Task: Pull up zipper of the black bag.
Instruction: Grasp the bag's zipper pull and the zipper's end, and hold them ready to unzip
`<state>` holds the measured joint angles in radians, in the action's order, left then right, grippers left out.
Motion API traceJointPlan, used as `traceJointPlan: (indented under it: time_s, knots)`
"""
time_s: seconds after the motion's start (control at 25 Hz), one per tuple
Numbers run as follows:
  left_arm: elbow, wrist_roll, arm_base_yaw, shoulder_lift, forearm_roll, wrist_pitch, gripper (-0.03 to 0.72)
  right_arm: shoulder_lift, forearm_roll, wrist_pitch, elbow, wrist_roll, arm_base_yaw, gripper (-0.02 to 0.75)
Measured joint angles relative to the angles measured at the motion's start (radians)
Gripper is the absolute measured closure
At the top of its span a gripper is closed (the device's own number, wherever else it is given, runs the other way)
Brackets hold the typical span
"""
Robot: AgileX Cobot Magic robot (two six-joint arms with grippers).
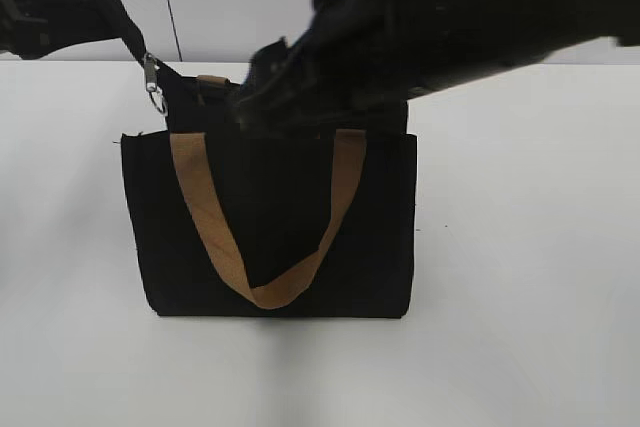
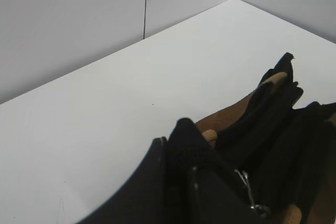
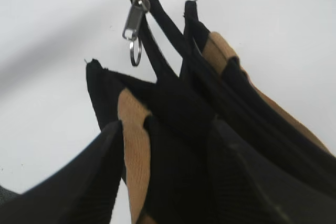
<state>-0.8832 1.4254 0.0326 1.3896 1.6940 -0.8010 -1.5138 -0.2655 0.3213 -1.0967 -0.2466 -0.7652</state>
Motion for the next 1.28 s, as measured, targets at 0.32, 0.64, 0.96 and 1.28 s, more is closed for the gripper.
traceJointPlan:
  time_s: [0.32, 0.64, 0.96, 1.28]
  knots:
    - [-0.004, 0.000, 0.000, 0.000, 0.003, -0.010, 0.666, -0.232, -0.011, -0.010, -0.216, -0.013, -0.034, 0.395]
    - [-0.006, 0.000, 0.000, 0.000, 0.005, -0.011, 0.666, -0.289, -0.019, -0.012, -0.255, -0.036, -0.082, 0.429]
    - [-0.006, 0.000, 0.000, 0.000, 0.005, -0.018, 0.667, -0.291, -0.044, -0.014, -0.255, -0.036, -0.082, 0.433]
    - [-0.006, 0.000, 0.000, 0.000, 0.005, -0.038, 0.667, -0.327, -0.138, -0.052, -0.255, -0.037, -0.080, 0.433]
